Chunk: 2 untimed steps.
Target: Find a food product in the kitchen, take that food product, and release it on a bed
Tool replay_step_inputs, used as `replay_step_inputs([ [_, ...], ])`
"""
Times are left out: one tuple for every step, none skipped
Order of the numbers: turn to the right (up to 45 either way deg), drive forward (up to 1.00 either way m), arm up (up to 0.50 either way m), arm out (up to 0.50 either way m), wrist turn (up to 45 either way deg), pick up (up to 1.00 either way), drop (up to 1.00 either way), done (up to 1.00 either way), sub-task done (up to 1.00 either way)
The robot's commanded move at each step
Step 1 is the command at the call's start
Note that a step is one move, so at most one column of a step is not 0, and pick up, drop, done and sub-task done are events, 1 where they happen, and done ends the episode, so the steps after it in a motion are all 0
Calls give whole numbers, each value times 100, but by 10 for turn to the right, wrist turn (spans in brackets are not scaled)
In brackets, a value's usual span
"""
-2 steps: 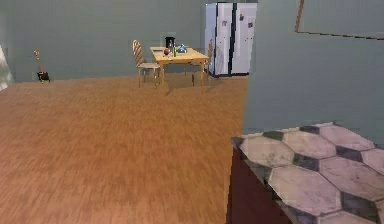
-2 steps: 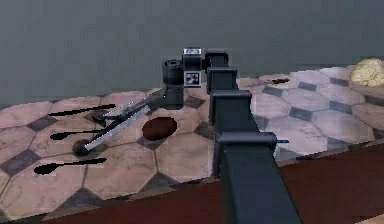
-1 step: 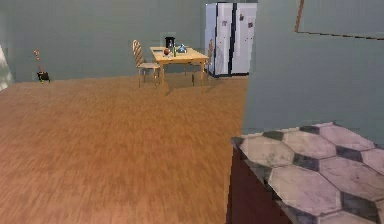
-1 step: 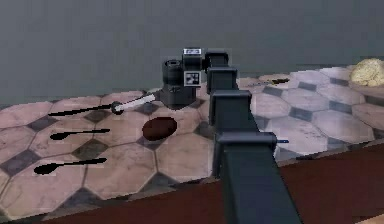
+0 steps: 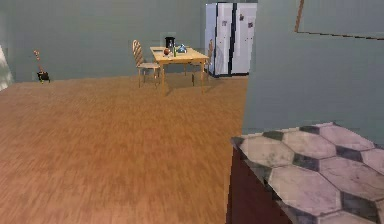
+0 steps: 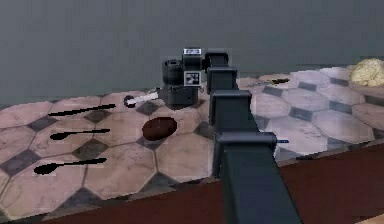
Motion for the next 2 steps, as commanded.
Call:
replay_step_inputs([
  [0, 0, -12, 0, 0, 0, 0, 0, 0],
  [0, 0, 0, 0, 0, 100, 0, 0, 0],
])
